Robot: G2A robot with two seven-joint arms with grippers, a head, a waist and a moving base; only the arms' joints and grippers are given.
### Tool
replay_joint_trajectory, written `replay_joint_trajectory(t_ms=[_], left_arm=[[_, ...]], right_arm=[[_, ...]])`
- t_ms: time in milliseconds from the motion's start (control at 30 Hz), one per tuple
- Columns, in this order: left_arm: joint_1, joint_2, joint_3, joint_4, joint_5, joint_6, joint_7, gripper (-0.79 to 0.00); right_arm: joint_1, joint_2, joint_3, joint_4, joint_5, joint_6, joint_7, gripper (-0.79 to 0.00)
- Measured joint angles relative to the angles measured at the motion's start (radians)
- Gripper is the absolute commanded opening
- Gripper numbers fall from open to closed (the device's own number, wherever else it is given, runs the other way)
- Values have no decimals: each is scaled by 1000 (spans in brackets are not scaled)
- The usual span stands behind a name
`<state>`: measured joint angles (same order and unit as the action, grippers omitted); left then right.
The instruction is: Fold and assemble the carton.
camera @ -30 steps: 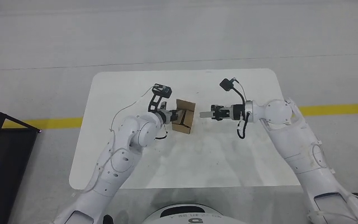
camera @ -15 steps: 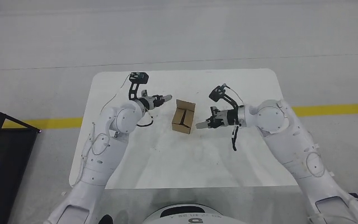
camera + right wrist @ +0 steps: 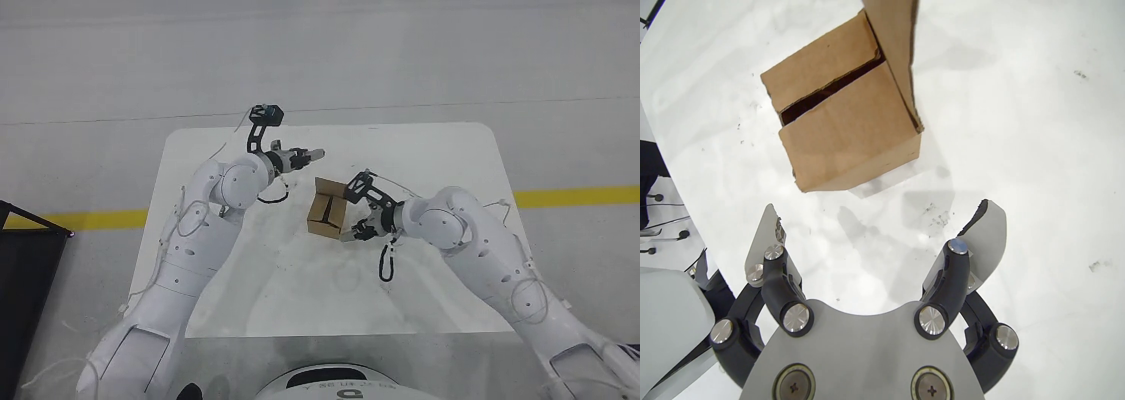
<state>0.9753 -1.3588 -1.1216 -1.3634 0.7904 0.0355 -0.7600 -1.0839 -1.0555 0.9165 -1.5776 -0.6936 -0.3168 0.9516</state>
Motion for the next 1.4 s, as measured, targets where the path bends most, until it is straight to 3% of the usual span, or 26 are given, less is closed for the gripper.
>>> replay_joint_trajectory(t_ms=[400,733,1100,1400], left_arm=[[32,13,-19,1,3,-67,-3,0],[40,17,9,-11,30,-117,-8,0],[44,11,95,-5,127,-130,2,0],[41,12,156,-1,291,-135,0,0]], right_arm=[[32,-16,-14,62,-52,66,-98,0],[-7,0,80,40,-44,121,-132,0],[-132,49,299,-51,131,-30,-62,0],[-139,51,279,-67,115,-25,-31,0]])
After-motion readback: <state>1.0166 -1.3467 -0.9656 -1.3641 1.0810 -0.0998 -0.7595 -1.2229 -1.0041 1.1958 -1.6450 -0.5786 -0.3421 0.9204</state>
